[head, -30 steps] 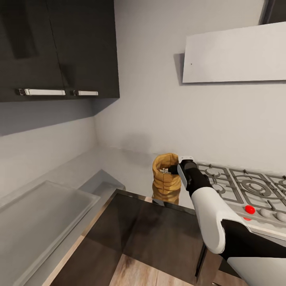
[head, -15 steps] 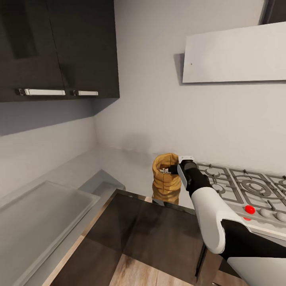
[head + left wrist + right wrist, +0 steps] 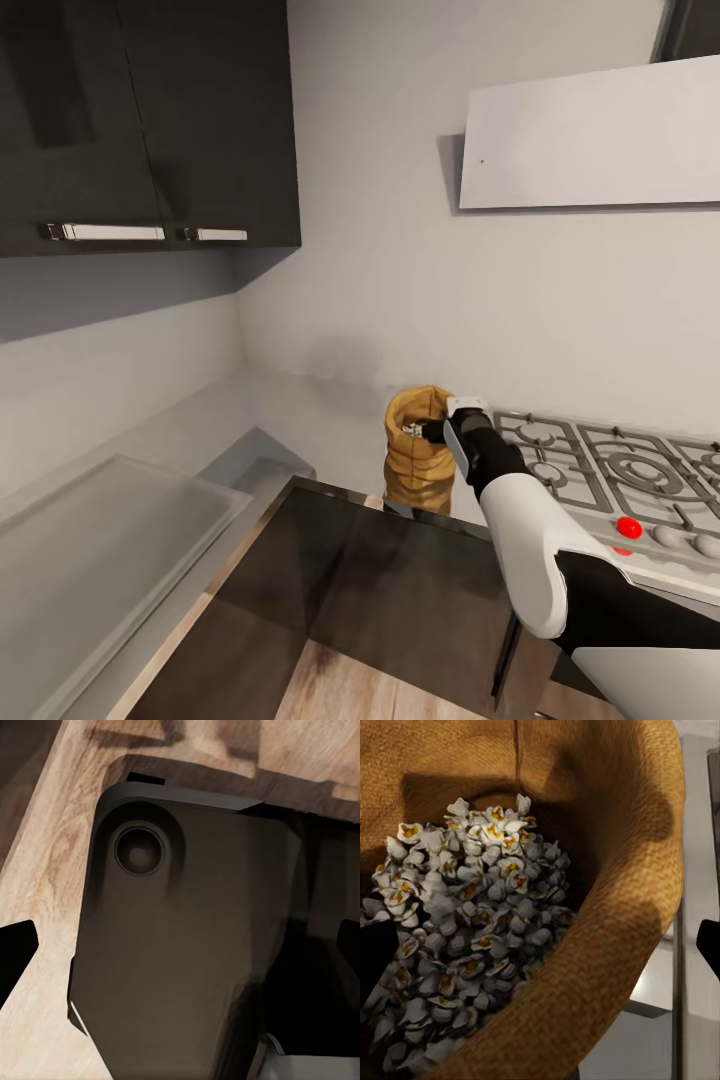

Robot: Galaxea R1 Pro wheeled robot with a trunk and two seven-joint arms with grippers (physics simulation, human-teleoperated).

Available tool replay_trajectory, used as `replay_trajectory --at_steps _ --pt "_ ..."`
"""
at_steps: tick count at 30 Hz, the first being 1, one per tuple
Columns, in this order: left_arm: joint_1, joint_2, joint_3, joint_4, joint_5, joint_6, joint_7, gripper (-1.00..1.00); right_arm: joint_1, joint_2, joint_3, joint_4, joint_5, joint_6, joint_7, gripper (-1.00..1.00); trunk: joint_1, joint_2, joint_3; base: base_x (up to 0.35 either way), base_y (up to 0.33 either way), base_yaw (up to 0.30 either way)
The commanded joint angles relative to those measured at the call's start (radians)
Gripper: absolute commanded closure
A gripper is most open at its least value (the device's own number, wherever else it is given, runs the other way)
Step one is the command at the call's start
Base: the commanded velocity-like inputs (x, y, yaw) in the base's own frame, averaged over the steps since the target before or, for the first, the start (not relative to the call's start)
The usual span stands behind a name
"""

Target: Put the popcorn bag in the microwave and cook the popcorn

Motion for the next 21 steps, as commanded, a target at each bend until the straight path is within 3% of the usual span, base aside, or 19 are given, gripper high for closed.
replay_trajectory --at_steps 1,7,8,21 --pt "0.0 0.0 0.001 -0.001 0.006 -0.001 0.0 -1.0 0.0 0.002 -0.007 0.02 0.002 0.0 0.001 -1.0 0.0 -0.001 -0.001 0.0 0.0 0.0" --pt "0.0 0.0 0.001 -0.001 0.006 -0.001 0.0 -1.0 0.0 0.002 -0.008 0.029 0.002 -0.004 0.001 -1.0 0.0 -0.001 -0.001 0.0 0.0 0.0" --pt "0.0 0.0 0.001 -0.001 0.006 -0.001 0.0 -1.0 0.0 0.002 -0.008 0.029 0.002 -0.004 0.001 1.0 0.0 -0.001 -0.001 0.0 0.0 0.0" --pt "0.0 0.0 0.001 -0.001 0.006 -0.001 0.0 -1.0 0.0 0.002 -0.008 0.028 0.005 -0.003 0.001 1.0 0.0 -0.001 -0.001 0.0 0.0 0.0"
